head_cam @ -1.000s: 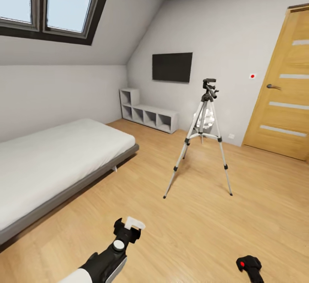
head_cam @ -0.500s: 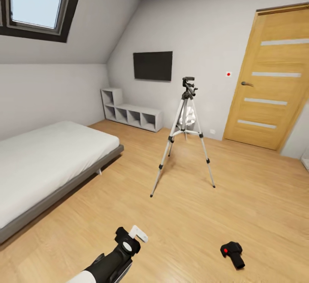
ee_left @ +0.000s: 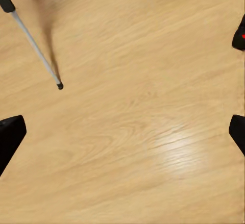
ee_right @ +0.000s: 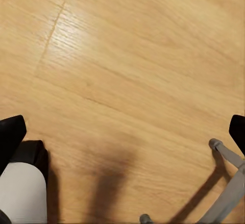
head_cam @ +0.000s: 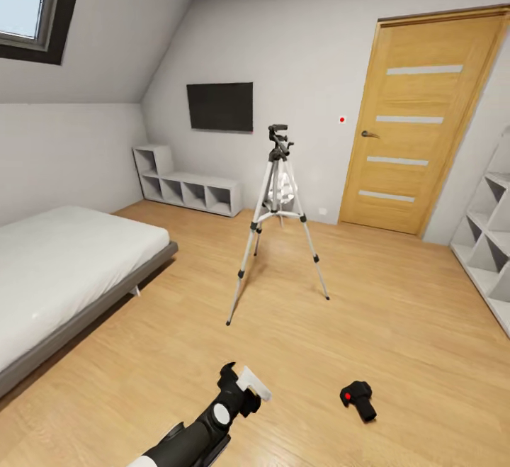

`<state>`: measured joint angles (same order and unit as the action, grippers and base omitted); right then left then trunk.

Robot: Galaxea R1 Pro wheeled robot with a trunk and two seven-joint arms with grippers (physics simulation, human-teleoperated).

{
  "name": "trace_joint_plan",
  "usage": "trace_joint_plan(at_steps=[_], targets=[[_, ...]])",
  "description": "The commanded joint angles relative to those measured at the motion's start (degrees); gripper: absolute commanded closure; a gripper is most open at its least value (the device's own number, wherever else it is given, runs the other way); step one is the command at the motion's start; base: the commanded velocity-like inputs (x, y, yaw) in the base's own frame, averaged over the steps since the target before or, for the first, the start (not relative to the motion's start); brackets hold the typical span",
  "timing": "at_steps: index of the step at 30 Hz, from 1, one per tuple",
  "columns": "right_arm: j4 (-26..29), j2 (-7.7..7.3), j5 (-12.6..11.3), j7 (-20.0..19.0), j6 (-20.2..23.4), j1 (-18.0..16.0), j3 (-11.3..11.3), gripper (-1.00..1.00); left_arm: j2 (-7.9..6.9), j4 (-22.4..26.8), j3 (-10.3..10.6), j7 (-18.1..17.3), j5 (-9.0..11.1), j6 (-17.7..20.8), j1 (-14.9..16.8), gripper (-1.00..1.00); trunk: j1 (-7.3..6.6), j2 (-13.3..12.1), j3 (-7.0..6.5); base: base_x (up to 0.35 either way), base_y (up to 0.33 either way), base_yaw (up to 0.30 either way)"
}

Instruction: Attach the digital camera to the camera tripod in the bedroom.

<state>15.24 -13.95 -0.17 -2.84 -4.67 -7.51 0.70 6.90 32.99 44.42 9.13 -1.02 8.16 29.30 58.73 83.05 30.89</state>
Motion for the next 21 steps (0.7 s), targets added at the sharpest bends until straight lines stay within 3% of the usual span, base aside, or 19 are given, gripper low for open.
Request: trace_joint_plan(at_steps=[1,6,9,10,12,16,17,19,21], targets=[[-0.1,-0.01,0.0,-0.7,-0.2,-0.1,0.1,-1.0,0.08,-0.1,-0.4,0.3,1.1,-0.6,-0.3,-1.0,0.0,0.0,0.08,0.0,0.0,-0.261],[0.0,-0.02,0.0,-1.7,-0.2,-0.1,0.1,-1.0,0.47,-0.7,-4.1,-0.4,11.5,-2.5,-1.1,-1.0,0.0,0.0,0.22,0.0,0.0,-0.261],[0.0,-0.02,0.0,-2.0,-0.2,-0.1,0.1,-1.0,0.58,-0.4,-5.1,-0.8,17.0,-1.1,-1.2,-1.0,0.0,0.0,0.31,0.0,0.0,-0.261],[0.0,-0.04,0.0,-2.1,-0.2,-0.1,0.1,-1.0,0.67,0.6,-5.5,-1.4,19.4,1.1,-1.2,-1.0,0.0,0.0,0.34,0.0,0.0,-0.261],[0.0,-0.11,-0.1,-2.2,-0.2,-0.1,0.1,-1.0,0.6,3.6,-6.2,-2.5,21.5,4.4,-1.3,-1.0,0.0,0.0,0.39,0.0,0.0,-0.261],[0.0,-0.16,-0.1,-2.3,-0.2,-0.1,0.1,-1.0,0.53,6.6,-9.1,-2.8,25.6,6.4,-1.9,-1.0,0.0,0.0,0.51,0.0,0.0,-0.261],[0.0,-0.18,-0.1,-2.3,-0.2,-0.1,0.1,-1.0,0.39,8.0,-12.6,-2.3,32.0,8.0,-2.3,-1.0,0.0,0.0,0.53,0.0,0.0,-0.261],[0.0,-0.23,-0.1,-2.3,-0.2,-0.1,0.1,-1.0,0.4,8.2,-13.5,-0.8,33.8,9.0,-2.4,-1.0,0.0,0.0,0.59,0.003,0.0,-0.261],[0.0,-0.24,-0.1,-2.3,-0.2,-0.1,0.1,-1.0,0.43,8.2,-13.8,-0.1,34.2,9.4,-2.4,-1.0,0.0,0.0,0.65,0.027,0.0,-0.261]])
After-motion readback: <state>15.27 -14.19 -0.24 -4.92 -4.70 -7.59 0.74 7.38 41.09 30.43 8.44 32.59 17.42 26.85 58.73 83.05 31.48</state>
